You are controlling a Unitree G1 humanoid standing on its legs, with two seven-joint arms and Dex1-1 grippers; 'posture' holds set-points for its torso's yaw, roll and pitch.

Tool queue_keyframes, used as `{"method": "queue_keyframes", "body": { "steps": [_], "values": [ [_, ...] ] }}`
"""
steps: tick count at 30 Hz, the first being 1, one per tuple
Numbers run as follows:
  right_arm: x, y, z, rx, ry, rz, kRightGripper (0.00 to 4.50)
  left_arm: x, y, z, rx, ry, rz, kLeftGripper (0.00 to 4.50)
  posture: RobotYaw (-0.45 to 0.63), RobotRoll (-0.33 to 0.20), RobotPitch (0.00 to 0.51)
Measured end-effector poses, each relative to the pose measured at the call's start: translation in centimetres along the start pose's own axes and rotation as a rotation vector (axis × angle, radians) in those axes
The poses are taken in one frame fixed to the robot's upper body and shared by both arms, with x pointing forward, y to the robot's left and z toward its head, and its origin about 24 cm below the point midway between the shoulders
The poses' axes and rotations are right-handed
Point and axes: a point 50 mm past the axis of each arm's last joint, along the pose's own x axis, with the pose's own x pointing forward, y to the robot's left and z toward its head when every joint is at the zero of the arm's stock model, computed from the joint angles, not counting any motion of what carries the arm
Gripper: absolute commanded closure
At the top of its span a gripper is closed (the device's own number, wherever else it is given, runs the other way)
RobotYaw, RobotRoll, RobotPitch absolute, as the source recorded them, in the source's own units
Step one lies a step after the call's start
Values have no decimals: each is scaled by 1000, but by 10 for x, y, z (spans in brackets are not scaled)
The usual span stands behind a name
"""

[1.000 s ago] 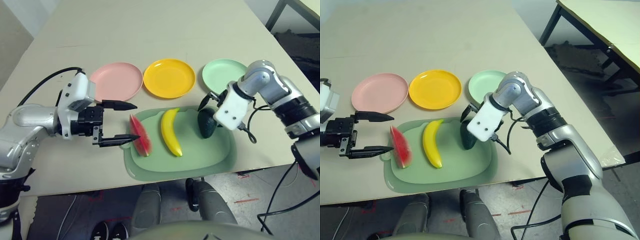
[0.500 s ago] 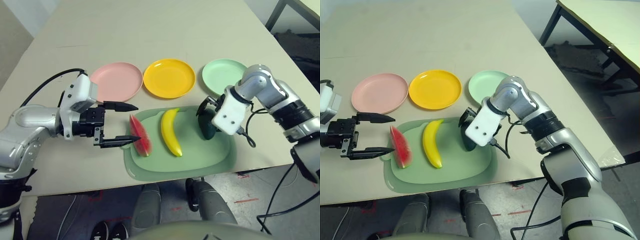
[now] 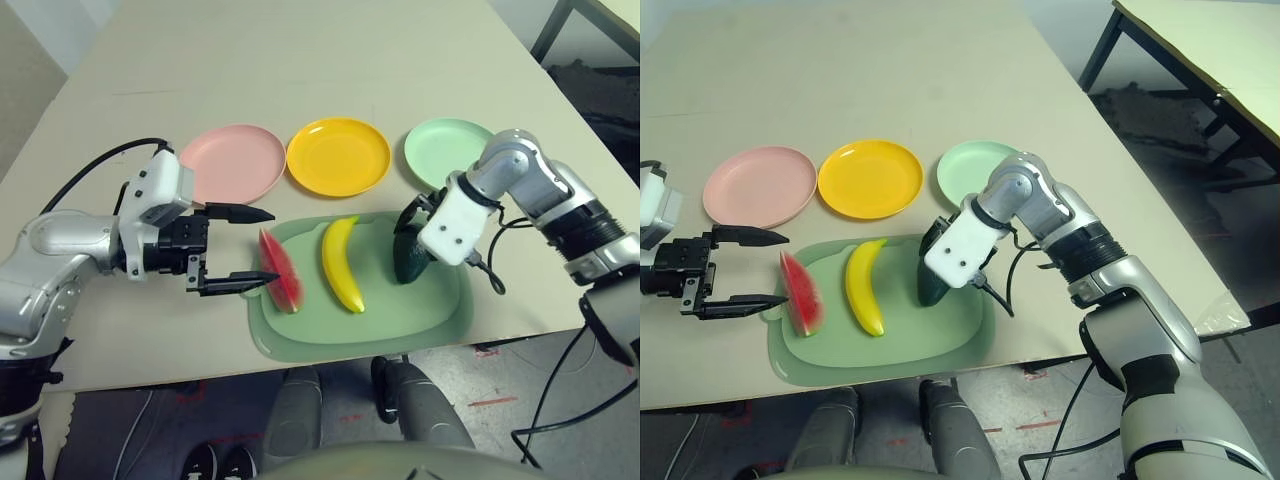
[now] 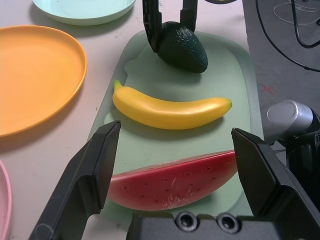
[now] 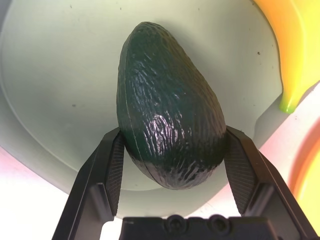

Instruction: Place the fruits into color-matched plates.

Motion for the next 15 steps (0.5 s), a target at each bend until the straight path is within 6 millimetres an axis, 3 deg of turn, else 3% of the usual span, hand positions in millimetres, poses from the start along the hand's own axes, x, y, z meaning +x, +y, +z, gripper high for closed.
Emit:
{"method": "queue_keyframes", "body": {
  "steps": [10, 15],
  "values": [
    [0, -1, 1, 29, -10, 0, 1315, -1, 1, 0, 7, 5, 8, 0, 47, 0, 196],
    [-11, -10, 3, 40, -9, -30, 1315, 1, 3, 3, 16, -18, 19, 0, 41, 0, 193]
  ]
}}
